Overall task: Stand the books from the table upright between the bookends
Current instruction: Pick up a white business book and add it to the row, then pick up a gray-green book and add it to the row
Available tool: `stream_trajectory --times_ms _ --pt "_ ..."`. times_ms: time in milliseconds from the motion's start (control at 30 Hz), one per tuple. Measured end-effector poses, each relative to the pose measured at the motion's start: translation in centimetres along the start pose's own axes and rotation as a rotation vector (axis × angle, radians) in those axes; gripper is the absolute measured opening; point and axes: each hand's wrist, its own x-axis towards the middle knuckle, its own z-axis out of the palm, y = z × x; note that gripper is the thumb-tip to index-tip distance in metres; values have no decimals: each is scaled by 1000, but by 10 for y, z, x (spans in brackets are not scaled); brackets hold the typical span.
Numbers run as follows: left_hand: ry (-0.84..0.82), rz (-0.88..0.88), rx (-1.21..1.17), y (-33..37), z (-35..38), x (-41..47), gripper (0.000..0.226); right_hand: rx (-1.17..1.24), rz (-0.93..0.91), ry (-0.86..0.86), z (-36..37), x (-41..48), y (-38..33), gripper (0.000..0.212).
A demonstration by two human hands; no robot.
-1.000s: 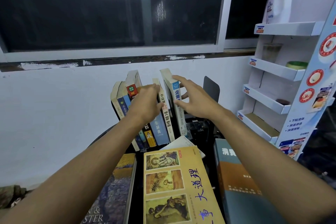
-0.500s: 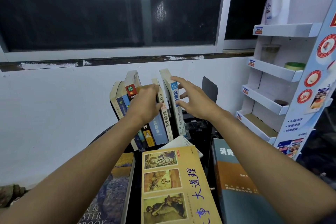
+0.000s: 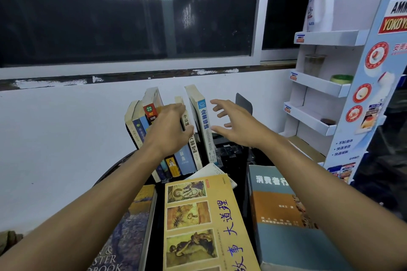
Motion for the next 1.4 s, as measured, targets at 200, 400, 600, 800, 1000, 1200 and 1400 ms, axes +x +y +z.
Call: stream_trajectory --times_ms 200,400,600,800,1000,1200,1400 --pt "67 82 -98 19 0 -19 52 -117 0 -7 -27 -39 11 54" --pt "-56 136 -121 54 24 -33 45 -203 104 -24 -52 -93 32 46" --pt "-271 170 -166 82 63 -37 56 -220 264 -61 -66 -151 69 46" --pt "-475 138 -87 88 103 -38 76 -187 467 -87 -75 -194 104 71" --pt "-544 126 59 82 127 -38 86 -94 622 -74 -73 -214 118 76" --pt "-581 161 87 81 139 -39 74 -35 644 -146 -66 -216 126 53" --pt "-623 166 65 84 140 -33 74 162 666 -208 -61 -215 137 68"
